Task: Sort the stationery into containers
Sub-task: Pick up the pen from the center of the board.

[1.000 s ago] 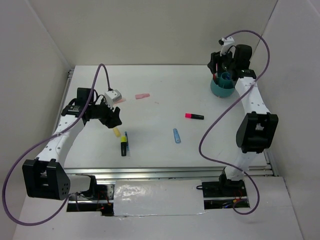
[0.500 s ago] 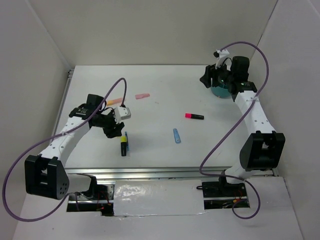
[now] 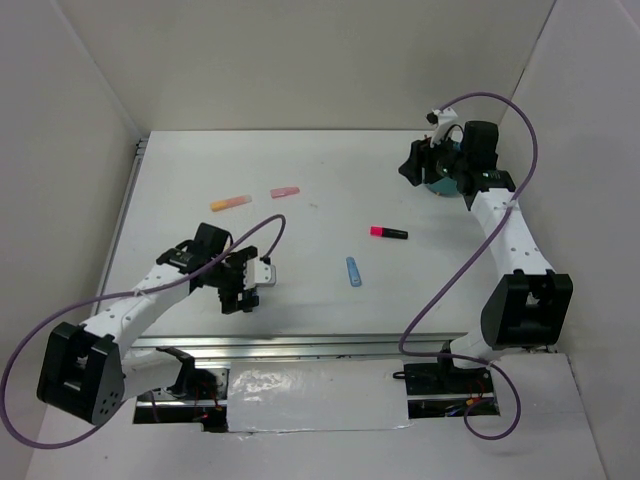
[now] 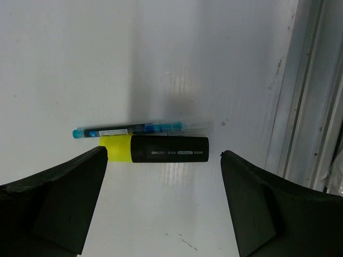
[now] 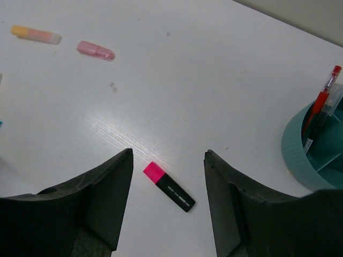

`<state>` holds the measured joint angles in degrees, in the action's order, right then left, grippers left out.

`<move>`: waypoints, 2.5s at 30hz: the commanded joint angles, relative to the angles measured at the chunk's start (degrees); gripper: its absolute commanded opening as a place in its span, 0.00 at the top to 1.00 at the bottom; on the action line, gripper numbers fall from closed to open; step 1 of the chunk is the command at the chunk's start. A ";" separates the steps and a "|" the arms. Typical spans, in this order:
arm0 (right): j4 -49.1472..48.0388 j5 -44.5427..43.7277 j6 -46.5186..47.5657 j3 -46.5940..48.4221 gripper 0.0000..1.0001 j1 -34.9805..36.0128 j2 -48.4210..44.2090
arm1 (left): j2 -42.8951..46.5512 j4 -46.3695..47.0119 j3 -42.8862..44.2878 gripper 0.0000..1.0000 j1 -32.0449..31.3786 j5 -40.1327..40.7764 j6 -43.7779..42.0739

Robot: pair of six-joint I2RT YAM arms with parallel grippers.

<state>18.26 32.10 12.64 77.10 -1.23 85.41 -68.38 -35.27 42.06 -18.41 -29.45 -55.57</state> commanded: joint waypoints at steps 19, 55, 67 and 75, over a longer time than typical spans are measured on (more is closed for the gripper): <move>0.64 1.12 -1.83 -0.55 0.38 -1.84 -1.12 | 9.49 20.85 -14.64 0.01 -8.30 8.88 -3.05; 1.52 2.00 -1.13 -0.28 0.38 -3.42 0.37 | -3.76 36.22 -15.44 0.05 -13.67 10.12 -6.23; 1.51 2.36 -1.04 -1.16 0.38 -3.25 -0.15 | -12.39 19.30 1.17 0.27 -9.02 3.19 -3.20; 1.95 2.44 -0.69 -1.34 0.38 -3.34 -0.42 | -16.69 8.03 4.16 0.32 -5.32 0.62 -12.61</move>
<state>19.46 33.69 11.49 76.34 -4.19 85.73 -82.65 -20.45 43.94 -25.10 -25.12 -62.83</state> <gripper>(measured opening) 0.623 0.679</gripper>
